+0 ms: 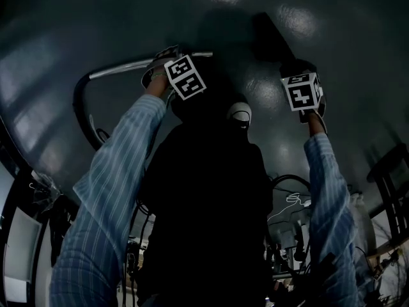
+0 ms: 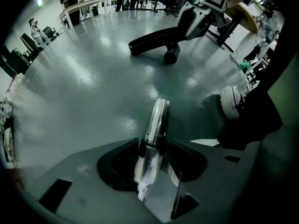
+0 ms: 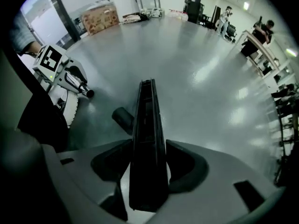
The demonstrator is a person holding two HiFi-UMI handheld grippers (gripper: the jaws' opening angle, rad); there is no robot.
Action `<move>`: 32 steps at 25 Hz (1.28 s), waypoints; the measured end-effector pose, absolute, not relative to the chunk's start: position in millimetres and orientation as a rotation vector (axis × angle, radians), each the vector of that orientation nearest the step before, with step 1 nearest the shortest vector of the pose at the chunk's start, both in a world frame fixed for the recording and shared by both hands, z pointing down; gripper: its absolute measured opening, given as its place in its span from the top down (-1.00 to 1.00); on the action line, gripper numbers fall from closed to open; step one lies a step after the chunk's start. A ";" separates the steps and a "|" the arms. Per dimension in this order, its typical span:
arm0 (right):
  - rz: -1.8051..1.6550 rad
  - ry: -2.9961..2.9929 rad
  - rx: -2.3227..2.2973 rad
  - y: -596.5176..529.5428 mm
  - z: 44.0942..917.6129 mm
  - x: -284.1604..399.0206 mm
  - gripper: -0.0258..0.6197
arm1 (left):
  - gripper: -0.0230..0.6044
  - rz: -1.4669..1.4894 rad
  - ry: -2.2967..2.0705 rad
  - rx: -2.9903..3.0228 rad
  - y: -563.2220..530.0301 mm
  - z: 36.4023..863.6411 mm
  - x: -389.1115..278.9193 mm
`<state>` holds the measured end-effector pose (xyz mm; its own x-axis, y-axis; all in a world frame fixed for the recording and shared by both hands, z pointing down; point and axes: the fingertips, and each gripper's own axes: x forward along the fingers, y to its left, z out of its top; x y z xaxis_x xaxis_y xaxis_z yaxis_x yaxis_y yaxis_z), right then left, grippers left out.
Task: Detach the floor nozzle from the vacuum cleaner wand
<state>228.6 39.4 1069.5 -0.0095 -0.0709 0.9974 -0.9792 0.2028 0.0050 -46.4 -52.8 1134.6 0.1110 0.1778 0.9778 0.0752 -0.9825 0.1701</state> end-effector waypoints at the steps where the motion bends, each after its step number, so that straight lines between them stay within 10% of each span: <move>1: 1.050 -1.347 1.104 42.1 1069.2 229.7 0.20 | 0.35 2.013 0.253 2.278 -53.4 1130.5 -46.4; 32: 1.489 -1.624 1.441 26.8 693.7 129.4 0.20 | 0.57 1.334 -0.358 2.228 -32.5 710.2 -7.3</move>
